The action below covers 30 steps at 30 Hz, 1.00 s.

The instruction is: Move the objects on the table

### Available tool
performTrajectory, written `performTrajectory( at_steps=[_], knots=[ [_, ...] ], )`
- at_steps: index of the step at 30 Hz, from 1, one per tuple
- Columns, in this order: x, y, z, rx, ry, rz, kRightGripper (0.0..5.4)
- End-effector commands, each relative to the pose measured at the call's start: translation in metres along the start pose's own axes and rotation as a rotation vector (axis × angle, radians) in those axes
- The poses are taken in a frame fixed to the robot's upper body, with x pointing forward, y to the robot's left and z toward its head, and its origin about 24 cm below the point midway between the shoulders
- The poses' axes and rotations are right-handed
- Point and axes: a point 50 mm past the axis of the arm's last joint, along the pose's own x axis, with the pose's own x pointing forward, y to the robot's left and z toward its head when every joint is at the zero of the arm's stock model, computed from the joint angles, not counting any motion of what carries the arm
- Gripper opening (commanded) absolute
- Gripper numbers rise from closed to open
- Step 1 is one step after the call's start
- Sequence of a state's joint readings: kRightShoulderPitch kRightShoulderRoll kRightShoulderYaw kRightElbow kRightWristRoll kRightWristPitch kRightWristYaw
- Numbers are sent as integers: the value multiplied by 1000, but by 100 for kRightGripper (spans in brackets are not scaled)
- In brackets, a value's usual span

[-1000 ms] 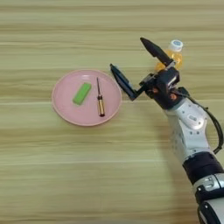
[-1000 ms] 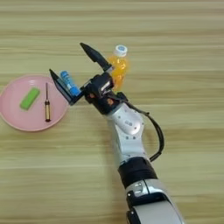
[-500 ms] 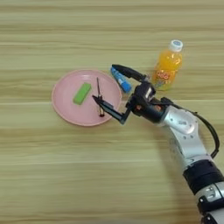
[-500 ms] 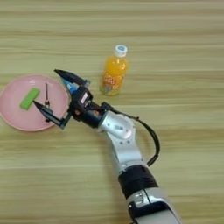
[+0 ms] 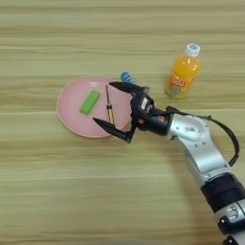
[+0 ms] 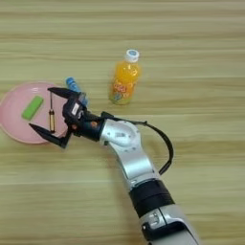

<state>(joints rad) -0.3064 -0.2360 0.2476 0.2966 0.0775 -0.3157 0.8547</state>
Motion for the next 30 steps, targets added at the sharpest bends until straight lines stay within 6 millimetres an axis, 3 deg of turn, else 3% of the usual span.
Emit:
performTrajectory(
  at_steps=[1,6,18,30],
  knots=[
    [19,-16,21,-78,14,30,535],
    [32,-14,14,47,117,55,535],
    [59,-24,21,210,168,-35,535],
    [73,-34,16,149,252,-157,535]
  ],
)
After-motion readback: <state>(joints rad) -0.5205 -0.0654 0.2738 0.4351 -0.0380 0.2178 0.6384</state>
